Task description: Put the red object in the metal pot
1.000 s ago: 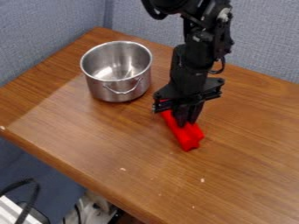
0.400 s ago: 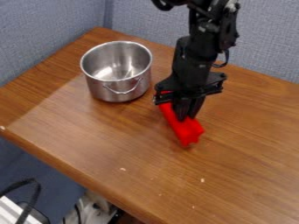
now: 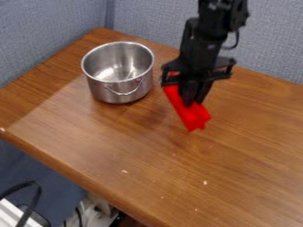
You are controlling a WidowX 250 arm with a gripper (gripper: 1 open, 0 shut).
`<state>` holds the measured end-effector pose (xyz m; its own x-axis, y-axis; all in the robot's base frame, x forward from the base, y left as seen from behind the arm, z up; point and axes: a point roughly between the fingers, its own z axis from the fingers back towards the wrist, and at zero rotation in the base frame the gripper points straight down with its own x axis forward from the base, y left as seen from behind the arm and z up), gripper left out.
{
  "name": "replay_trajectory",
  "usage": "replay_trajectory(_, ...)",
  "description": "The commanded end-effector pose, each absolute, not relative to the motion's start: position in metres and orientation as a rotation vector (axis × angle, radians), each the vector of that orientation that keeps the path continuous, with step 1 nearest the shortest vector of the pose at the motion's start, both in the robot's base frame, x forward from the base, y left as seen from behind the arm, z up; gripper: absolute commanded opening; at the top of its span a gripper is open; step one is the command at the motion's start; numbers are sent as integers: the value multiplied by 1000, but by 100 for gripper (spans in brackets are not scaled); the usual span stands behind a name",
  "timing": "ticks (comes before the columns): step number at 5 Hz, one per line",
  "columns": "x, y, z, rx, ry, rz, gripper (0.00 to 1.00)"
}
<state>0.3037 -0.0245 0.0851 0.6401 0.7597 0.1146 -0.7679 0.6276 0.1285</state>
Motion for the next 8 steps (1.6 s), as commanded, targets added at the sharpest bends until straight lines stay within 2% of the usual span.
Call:
replay_trajectory(1, 323, -7, 122, 163, -96, 872, 0)
replay_trajectory(2, 334, 28, 136, 173, -62, 919, 0)
replay_trajectory(4, 316, 104, 135, 138, -25, 1124, 0)
replay_trajectory(5, 317, 77, 137, 116, -27, 1074, 0)
replay_trajectory(6, 315, 82, 135, 106, -20, 1081, 0)
replay_trajectory(8, 327, 79, 141, -34, 5, 1090, 0)
